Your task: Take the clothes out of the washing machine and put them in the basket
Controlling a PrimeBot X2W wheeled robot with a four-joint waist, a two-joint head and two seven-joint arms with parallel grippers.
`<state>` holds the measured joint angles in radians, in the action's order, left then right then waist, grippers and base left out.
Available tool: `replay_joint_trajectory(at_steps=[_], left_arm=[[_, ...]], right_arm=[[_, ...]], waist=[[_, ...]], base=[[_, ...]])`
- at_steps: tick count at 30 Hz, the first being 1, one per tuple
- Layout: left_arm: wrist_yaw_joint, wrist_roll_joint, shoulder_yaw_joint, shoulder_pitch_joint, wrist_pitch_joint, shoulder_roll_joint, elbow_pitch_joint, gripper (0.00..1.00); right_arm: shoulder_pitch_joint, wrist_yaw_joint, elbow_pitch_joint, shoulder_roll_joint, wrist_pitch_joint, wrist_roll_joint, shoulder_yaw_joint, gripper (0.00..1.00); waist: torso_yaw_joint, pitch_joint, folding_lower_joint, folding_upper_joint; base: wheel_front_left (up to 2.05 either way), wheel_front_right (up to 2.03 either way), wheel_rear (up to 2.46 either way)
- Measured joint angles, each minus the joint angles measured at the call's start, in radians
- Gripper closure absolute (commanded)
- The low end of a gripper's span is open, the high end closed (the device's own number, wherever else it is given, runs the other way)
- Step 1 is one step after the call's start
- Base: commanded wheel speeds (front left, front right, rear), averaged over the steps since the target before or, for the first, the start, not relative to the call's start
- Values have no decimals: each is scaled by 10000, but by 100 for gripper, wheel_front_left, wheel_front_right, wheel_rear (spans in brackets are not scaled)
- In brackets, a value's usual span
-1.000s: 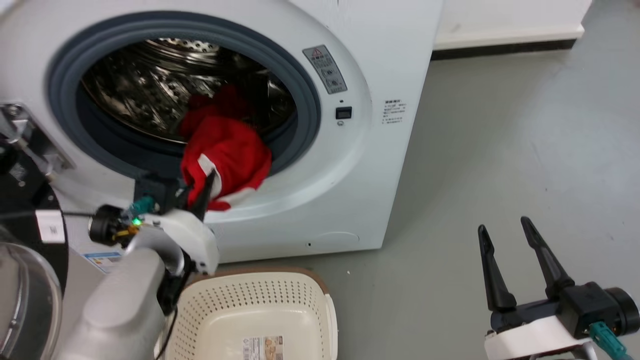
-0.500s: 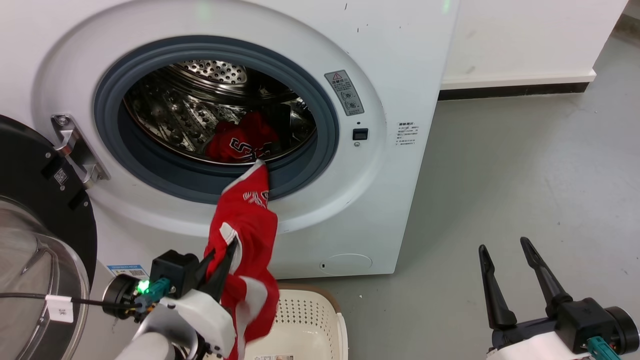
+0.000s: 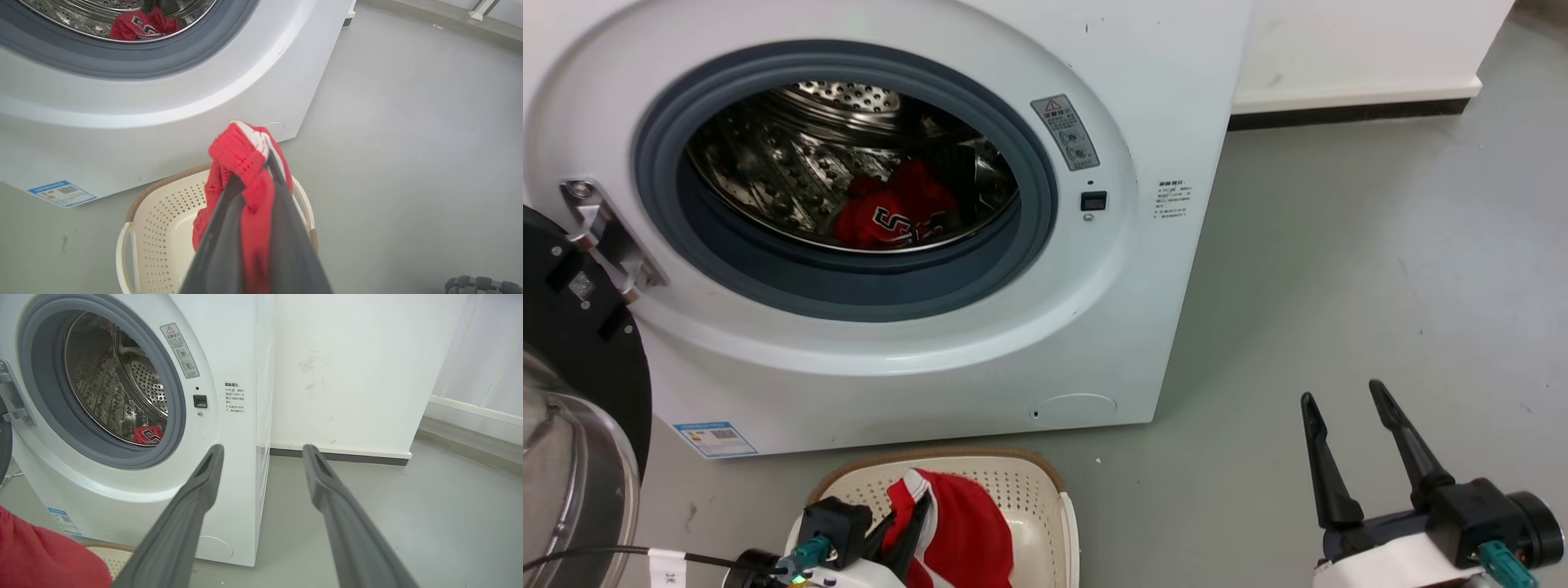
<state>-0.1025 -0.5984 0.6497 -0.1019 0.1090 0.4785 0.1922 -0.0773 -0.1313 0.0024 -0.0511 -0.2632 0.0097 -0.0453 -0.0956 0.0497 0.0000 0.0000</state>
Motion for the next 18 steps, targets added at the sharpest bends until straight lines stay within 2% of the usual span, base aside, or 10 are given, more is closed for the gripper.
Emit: replay_joint_trajectory(at_steps=[6, 18], left_arm=[[408, -153, 8, -390, 474, -431, 1546, 100], [1392, -313, -61, -2251, 1166, -1402, 5388, 100]], right_arm=[[427, 2, -52, 0, 0, -10, -2, 0], [1453, 2, -286, -2, 0, 73, 73, 0]], waist=[[-150, 583, 0, 0], [-450, 2367, 1, 1]], base=[[0, 0, 0], [0, 0, 0]])
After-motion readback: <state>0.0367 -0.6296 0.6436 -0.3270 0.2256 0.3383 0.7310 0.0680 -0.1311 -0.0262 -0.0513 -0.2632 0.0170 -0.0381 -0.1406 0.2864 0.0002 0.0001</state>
